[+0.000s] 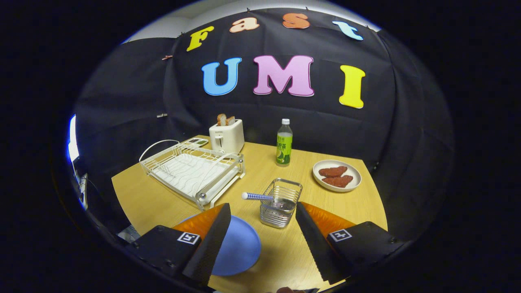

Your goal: Take the plate from the dish rack, then take the spoon from the basket and place it into the plate.

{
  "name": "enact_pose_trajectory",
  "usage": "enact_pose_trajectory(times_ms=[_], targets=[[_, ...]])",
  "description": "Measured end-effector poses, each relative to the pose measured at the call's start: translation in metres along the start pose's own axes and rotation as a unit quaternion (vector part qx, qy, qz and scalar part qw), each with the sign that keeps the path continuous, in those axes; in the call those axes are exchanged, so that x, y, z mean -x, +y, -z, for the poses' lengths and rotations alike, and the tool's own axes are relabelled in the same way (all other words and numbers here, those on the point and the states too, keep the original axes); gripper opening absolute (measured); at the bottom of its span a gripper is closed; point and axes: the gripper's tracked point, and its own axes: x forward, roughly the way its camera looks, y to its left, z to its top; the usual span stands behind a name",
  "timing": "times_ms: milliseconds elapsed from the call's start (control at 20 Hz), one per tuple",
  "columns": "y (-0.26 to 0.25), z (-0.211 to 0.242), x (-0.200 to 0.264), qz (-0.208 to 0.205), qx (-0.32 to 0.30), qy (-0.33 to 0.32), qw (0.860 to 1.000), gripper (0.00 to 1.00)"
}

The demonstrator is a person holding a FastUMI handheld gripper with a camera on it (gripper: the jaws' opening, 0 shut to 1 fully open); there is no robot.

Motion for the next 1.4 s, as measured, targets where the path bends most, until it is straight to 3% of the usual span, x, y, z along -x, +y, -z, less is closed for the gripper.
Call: enact_pose_trajectory(times_ms=[350, 700, 1000, 1100, 1150, 1250, 1400], targets=[[-0.003, -0.002, -0.039, -0.015, 0.034, -0.02, 0.999, 0.97], [0.019, 0.023, -0.075, -0.061, 0.121, -0.012, 0.991, 0.98], [0.025, 0.028, -0.104, -0.053, 0.165, -0.027, 0.984, 0.95], [0.029, 0.024, -0.114, -0.054, 0.159, -0.034, 0.985, 0.87], [0.03, 0.024, -0.118, -0.053, 0.158, -0.037, 0.985, 0.71], [0.03, 0.027, -0.121, -0.049, 0.16, -0.033, 0.985, 0.56], [0.028, 0.023, -0.122, -0.04, 0.16, -0.037, 0.986, 0.43]])
